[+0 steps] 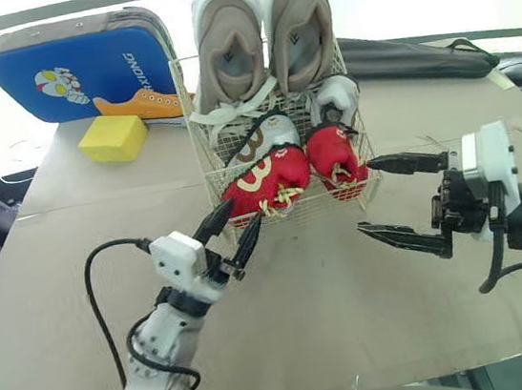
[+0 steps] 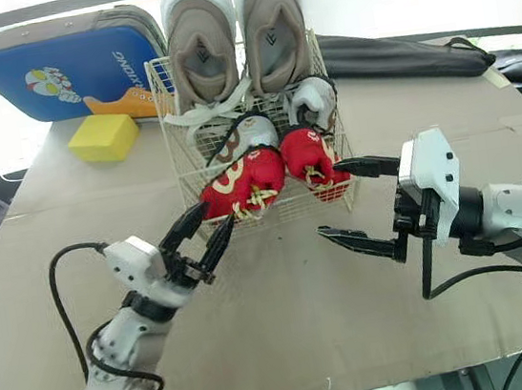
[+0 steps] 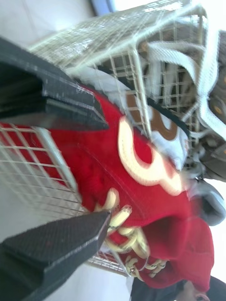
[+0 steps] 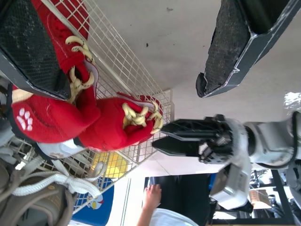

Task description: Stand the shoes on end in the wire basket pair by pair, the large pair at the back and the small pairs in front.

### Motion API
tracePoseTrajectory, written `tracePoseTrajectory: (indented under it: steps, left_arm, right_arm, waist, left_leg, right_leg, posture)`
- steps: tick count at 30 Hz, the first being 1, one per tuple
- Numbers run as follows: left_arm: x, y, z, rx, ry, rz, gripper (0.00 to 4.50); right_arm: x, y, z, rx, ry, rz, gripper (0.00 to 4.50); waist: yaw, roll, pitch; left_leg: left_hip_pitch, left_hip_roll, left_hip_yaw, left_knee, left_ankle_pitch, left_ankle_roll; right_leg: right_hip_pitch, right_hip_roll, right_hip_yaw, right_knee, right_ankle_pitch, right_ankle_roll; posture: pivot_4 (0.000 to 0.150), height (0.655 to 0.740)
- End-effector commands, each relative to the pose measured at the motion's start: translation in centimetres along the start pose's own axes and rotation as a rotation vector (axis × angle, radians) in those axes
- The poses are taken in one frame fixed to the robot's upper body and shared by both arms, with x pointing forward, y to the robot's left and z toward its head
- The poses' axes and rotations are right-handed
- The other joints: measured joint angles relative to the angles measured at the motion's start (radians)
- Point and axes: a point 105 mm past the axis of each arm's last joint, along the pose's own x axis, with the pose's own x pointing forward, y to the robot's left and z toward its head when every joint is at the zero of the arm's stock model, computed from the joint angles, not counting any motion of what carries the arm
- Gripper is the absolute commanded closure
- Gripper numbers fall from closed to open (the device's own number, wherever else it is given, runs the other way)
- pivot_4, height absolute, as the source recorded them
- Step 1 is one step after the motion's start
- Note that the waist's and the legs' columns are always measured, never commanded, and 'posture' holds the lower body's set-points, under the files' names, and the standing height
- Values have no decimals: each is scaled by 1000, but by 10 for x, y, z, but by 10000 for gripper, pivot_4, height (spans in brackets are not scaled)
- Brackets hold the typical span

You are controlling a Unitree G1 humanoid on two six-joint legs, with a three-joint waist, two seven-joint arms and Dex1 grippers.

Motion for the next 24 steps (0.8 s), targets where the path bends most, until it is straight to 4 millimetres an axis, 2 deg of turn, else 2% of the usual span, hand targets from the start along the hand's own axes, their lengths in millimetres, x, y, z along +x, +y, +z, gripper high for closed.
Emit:
tracePoseTrajectory:
  steps: [1, 4, 10, 15, 21, 24]
  left_arm:
    - [-2, 0, 25, -36, -32, -23, 15592]
    - [-5, -3, 31, -76, 2, -68, 15592]
    - [-7, -1, 22, -123, 132, -170, 15592]
    - [-7, -10, 21, -164, 161, -301, 15592]
    - [-29, -14, 7, -143, 297, -440, 15592]
    - [-44, -12, 3, -155, 374, -487, 15592]
  right_arm:
    - [-2, 0, 4, -38, -29, -11, 534]
    - [-2, 0, 4, -34, -46, -19, 534]
    - [-5, -2, 0, -28, -38, -40, 534]
    - [-7, 1, -4, -10, -36, -59, 534]
    - [-13, 12, -17, 32, 25, -54, 534]
    - [-25, 11, -31, 20, 98, -98, 534]
  waist:
    - [-1, -1, 1]
    - [-4, -1, 1]
    - [-6, 1, 2]
    - [-10, 2, 2]
    - [-14, 4, 4]
    - [-13, 3, 3]
  left_leg:
    - [0, 0, 0, 0, 0, 0]
    - [0, 0, 0, 0, 0, 0]
    - [-1, 0, 0, 0, 0, -1]
    - [-1, 0, 0, 0, 2, -3]
    - [-2, 0, 0, -2, 1, -3]
    - [-2, 1, 0, -2, 1, -3]
  right_leg:
    - [0, 0, 0, 0, 0, 0]
    - [0, 0, 0, 0, 0, 0]
    - [0, 0, 0, -1, 1, -2]
    - [0, 0, 0, -1, 2, -3]
    - [0, 1, 0, -6, 2, -4]
    - [0, 1, 0, -6, 2, -4]
  posture:
    - [1500, 7400]
    - [1500, 7400]
    - [1500, 7400]
    - [1500, 7400]
    - [1500, 7400]
    - [1500, 7400]
